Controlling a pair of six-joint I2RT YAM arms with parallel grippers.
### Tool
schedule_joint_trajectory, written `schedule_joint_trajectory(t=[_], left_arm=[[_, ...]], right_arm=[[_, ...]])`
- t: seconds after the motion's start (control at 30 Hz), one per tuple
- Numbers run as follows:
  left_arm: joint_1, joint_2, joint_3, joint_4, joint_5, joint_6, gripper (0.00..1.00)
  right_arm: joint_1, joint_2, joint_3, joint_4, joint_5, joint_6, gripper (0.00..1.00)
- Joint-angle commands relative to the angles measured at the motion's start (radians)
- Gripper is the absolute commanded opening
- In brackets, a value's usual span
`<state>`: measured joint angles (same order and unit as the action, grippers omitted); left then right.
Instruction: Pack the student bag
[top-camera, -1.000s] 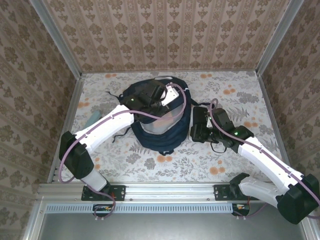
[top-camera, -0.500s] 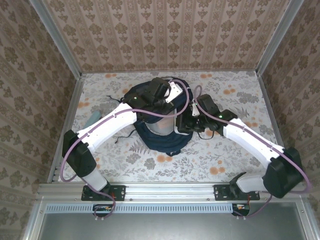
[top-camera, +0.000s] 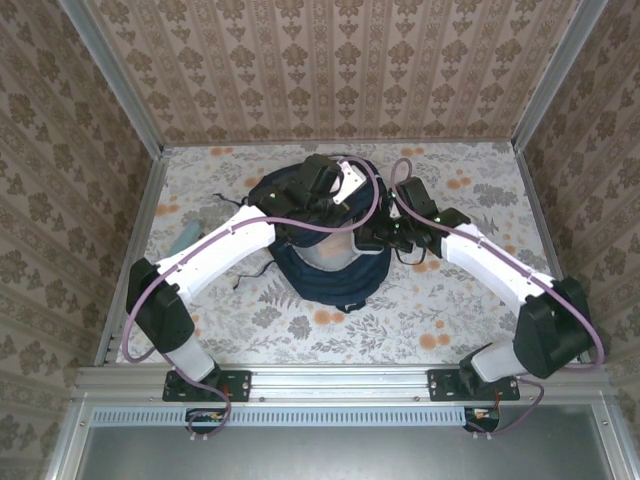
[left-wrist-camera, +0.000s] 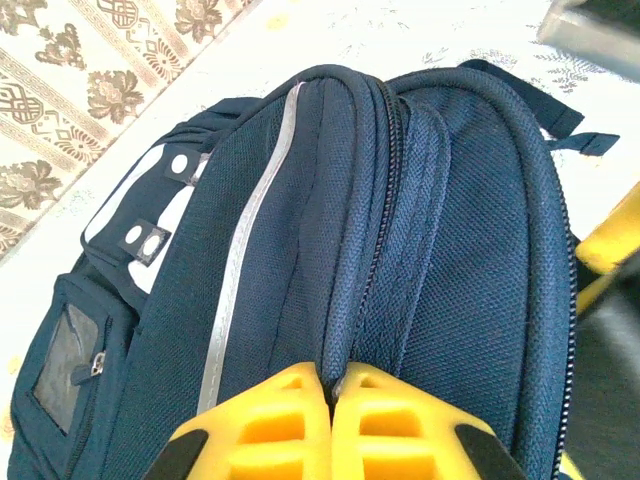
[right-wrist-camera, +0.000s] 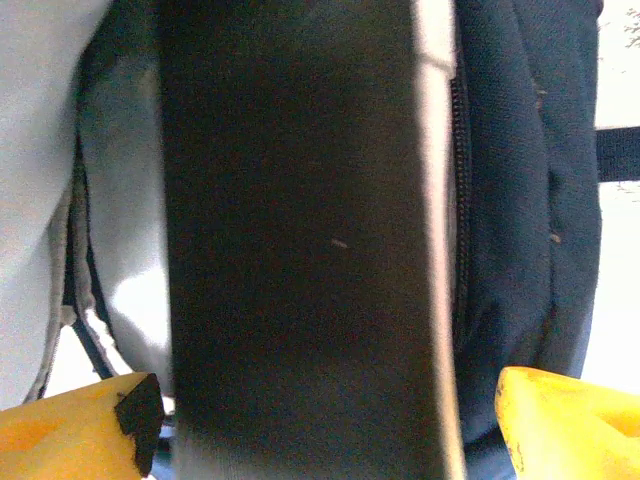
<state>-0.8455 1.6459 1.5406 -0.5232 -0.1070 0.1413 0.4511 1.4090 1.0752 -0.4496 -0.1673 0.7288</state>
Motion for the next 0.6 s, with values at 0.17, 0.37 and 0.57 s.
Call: schedule_joint_trajectory(t=[0.17, 0.37, 0.57], left_arm=[[0.000, 0.011, 0.054, 0.091, 0.041, -0.054, 0.00], [0.001, 0.008, 0.049, 0.094, 0.044, -0.063, 0.00], [0.004, 0.007, 0.049, 0.086, 0.046, -0.068, 0.00]], right_arm=[[0.017, -0.231, -0.173, 0.042, 0.008, 0.097, 0.79], [0.089, -0.258, -0.261, 0.151, -0.025, 0.199, 0.48], [0.158, -0.148, -0.253, 0.254, -0.044, 0.234, 0.38]])
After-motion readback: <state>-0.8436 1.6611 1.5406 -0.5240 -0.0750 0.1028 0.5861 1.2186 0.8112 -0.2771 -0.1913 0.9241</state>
